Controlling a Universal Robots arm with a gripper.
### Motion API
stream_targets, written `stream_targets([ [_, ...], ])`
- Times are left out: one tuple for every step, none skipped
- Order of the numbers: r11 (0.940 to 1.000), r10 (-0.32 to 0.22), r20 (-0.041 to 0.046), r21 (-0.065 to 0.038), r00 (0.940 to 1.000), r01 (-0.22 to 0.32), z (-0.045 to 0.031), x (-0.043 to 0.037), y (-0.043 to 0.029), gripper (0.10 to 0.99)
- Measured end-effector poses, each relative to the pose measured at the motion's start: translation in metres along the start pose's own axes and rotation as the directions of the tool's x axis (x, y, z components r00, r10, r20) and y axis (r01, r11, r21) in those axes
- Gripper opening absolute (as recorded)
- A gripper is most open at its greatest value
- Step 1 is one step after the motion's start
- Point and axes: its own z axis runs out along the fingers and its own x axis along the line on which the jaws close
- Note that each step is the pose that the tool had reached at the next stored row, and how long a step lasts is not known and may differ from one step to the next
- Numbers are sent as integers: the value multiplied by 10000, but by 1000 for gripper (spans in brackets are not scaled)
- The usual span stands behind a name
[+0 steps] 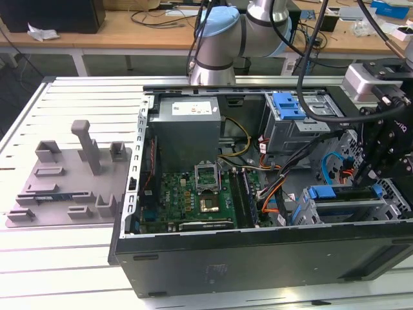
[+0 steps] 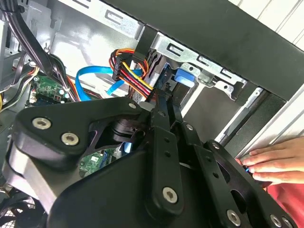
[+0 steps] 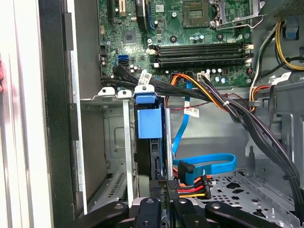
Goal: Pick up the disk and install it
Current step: 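Insert the first disk wire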
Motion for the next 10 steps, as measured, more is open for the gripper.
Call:
stream_targets([
  [10000, -1, 0, 0, 10000, 1, 0, 0, 0, 169],
  [10000, -2, 0, 0, 10000, 2, 0, 0, 0, 169],
  [10000, -1, -1, 0, 10000, 1, 0, 0, 0, 169],
  [10000, -2, -1, 0, 10000, 2, 2, 0, 0, 169],
  [10000, -2, -1, 0, 10000, 2, 2, 0, 0, 169],
  [10000, -3, 0, 0, 10000, 3, 4, 0, 0, 169],
  [10000, -3, 0, 0, 10000, 3, 6, 0, 0, 169],
  [10000, -4, -1, 0, 10000, 4, 7, 0, 0, 169],
  [10000, -5, 1, 0, 10000, 5, 11, 0, 0, 169],
  [10000, -6, 0, 0, 10000, 6, 13, -1, 0, 169],
])
